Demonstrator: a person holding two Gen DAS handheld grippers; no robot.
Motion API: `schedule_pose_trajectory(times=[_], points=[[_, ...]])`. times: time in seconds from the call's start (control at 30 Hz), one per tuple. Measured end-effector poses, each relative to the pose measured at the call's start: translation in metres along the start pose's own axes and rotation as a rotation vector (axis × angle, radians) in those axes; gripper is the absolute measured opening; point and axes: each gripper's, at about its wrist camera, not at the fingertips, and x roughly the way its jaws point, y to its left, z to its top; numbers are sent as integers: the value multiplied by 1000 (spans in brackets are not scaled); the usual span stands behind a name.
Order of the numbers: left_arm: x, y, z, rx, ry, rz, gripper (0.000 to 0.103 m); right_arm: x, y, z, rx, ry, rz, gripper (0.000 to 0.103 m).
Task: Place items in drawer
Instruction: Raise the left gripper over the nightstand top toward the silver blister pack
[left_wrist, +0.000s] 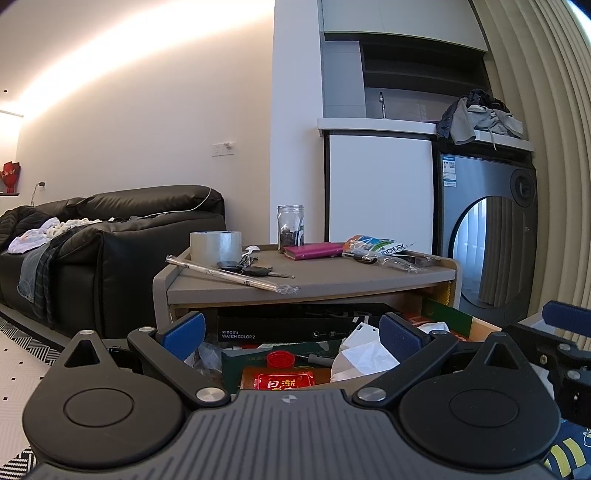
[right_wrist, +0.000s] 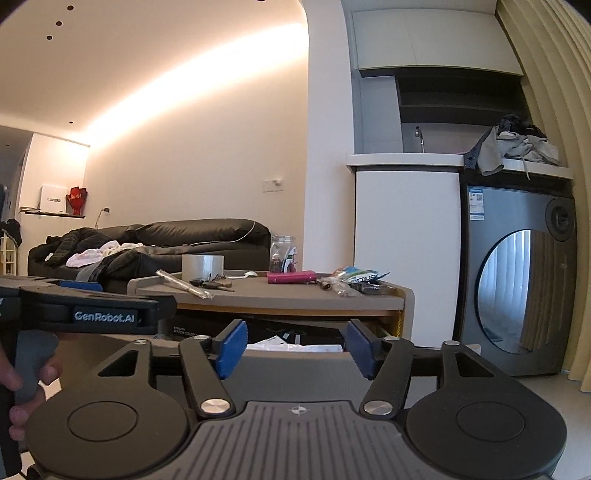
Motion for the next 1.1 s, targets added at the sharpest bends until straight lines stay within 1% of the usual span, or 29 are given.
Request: schedule_pose_trajectory(times=[0.03,0.2,0.27,0.57,1.1], points=[[0,0,0,0,0,0,103,1,-1,0,3,-5,-2,71],[-1,0,2,2,3,-1,103,4,0,0,-3,-12,-4,74],[-1,0,2,4,3,-1,103,6,0,0,-7,-13,-4,78],[1,1,1,5,7,6,103,12,-2,-3,-6,0,-19,81],[4,-3,-2,16,15,-2,103,21,-3,-4,-22,2,-25,82]])
